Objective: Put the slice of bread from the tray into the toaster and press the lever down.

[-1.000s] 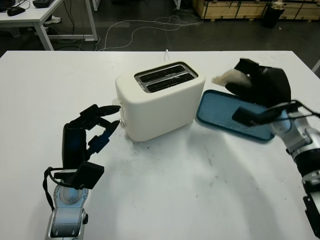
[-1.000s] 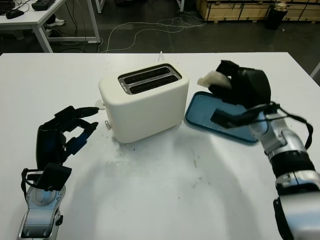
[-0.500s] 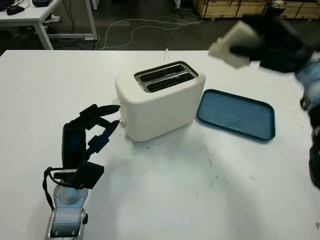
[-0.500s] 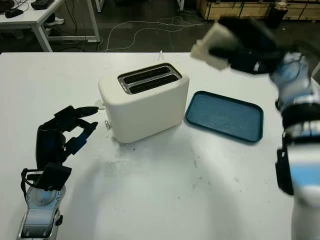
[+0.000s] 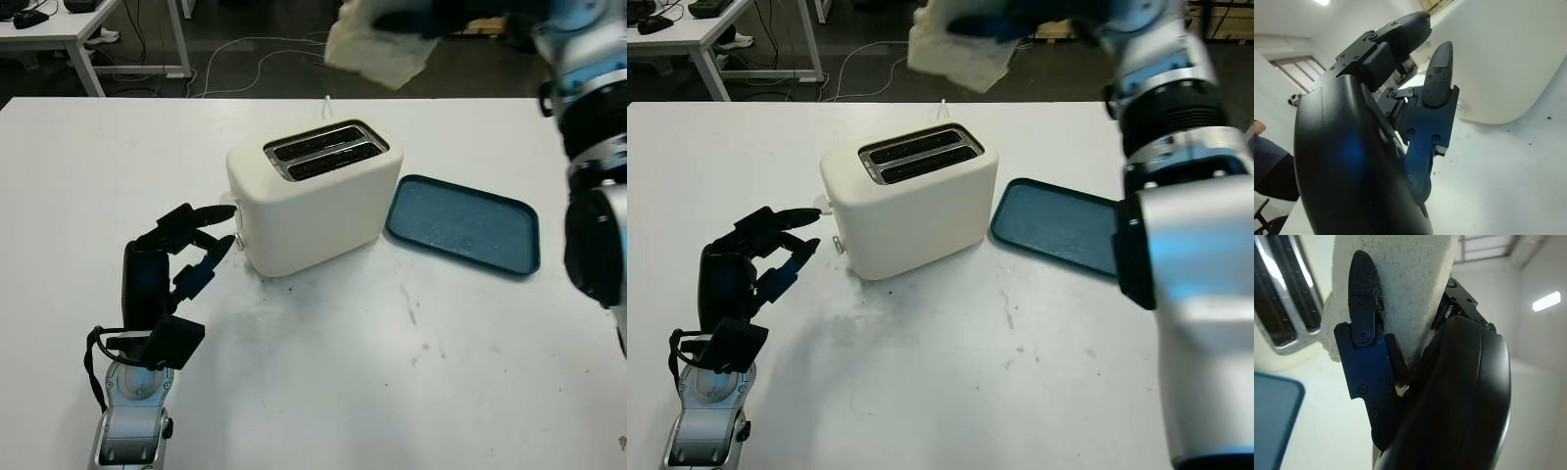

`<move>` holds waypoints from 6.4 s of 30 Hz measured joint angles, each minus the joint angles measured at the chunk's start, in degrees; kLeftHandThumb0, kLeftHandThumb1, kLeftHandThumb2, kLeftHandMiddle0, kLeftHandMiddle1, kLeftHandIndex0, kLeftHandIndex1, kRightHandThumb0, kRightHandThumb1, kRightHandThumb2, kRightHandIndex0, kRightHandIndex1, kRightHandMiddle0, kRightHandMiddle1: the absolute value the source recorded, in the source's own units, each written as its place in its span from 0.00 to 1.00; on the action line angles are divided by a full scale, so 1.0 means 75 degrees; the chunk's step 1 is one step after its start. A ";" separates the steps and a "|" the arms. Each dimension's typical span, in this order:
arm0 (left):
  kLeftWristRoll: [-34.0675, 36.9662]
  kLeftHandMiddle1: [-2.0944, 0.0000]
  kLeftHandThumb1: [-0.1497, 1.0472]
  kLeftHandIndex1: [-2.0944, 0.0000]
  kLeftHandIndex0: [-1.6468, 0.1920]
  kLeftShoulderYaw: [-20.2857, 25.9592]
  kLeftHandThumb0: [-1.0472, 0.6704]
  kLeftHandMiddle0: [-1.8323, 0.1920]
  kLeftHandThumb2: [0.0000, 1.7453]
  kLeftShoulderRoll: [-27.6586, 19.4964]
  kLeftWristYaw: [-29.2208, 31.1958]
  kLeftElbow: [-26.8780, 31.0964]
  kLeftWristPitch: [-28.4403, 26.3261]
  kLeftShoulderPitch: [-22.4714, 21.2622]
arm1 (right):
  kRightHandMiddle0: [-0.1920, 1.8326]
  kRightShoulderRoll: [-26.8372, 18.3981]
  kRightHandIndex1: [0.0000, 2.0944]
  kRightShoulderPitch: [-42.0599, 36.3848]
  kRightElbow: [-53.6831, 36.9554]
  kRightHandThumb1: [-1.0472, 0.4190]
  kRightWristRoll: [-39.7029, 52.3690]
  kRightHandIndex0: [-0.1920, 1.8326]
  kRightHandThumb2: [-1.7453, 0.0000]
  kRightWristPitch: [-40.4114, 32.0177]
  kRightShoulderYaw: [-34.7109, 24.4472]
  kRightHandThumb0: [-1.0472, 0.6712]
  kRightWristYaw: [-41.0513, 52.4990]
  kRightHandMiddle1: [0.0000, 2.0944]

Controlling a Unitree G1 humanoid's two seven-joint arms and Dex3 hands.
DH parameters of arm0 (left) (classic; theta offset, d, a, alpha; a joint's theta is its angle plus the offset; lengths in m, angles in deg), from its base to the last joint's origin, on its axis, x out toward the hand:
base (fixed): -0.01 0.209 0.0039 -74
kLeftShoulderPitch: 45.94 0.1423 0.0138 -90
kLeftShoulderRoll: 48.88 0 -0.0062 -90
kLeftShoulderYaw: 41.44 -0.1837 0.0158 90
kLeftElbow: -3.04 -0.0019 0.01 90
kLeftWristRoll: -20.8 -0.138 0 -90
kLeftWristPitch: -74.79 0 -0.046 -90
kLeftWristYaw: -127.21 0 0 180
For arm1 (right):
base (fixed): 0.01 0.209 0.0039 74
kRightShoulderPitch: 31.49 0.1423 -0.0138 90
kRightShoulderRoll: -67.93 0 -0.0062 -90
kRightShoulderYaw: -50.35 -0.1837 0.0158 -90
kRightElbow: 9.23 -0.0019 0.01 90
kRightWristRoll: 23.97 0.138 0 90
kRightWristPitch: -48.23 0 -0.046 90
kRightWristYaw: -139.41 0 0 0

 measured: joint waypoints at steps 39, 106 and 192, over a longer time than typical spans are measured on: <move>-0.0017 0.36 0.89 0.77 0.48 -0.0012 0.49 0.58 0.08 0.0022 -0.0079 -0.0237 0.0137 0.0004 | 0.53 0.0433 0.83 -0.0855 0.0057 0.09 -0.0406 0.64 0.84 0.0245 0.0634 0.27 -0.0078 0.83; -0.0012 0.36 0.89 0.78 0.47 -0.0066 0.49 0.58 0.09 0.0091 -0.0076 -0.0220 0.0123 0.0018 | 0.55 -0.0305 0.49 -0.1008 -0.0927 0.11 -0.3901 0.26 1.00 0.3430 0.3165 0.09 -0.4849 0.03; -0.1459 0.56 0.82 0.99 0.24 0.0406 0.43 0.37 0.00 -0.5130 0.2646 -0.1220 0.0792 -0.3369 | 0.64 0.1984 0.03 -0.9677 -0.6101 0.10 0.3919 0.68 1.00 0.0853 -0.2415 0.34 -0.2601 0.00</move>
